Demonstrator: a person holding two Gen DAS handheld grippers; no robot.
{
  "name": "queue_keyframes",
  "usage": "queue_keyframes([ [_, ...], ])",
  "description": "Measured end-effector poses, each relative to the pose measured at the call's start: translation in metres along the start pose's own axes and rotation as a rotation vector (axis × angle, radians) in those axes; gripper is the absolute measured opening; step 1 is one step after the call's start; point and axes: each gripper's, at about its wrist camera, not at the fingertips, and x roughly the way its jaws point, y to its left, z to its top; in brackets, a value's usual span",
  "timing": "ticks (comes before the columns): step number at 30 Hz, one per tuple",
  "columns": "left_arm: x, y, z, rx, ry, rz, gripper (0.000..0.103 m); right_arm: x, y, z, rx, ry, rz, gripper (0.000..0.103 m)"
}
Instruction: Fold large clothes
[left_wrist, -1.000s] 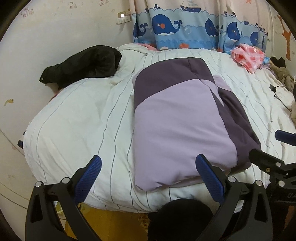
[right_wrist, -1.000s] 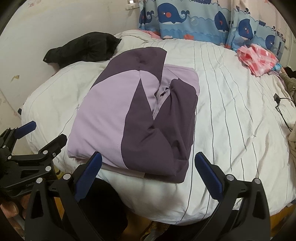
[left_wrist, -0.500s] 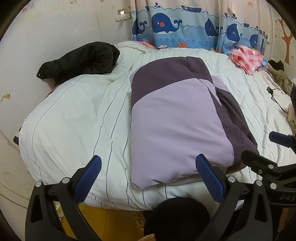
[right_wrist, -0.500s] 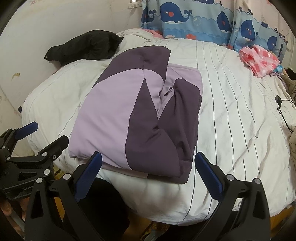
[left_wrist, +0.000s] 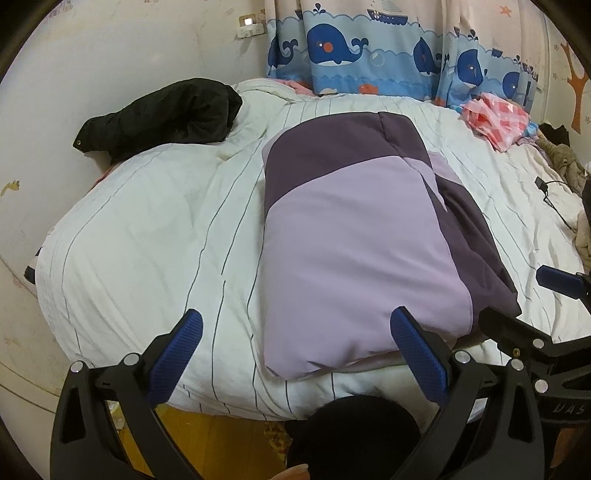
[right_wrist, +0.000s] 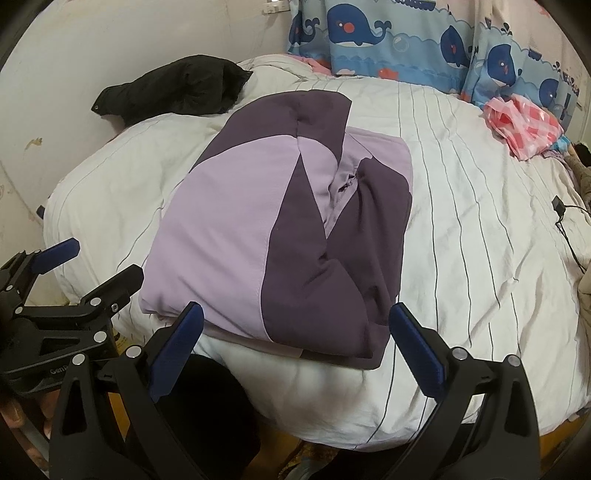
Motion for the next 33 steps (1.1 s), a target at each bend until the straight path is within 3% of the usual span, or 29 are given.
queue_keyframes([
  [33, -0.0005, -0.0012, 0.0, -0.006, -0.006, 0.015, 0.097, 0.0087, -0.005, -0.0028, 0.014, 0.02, -0.005, 0.097],
])
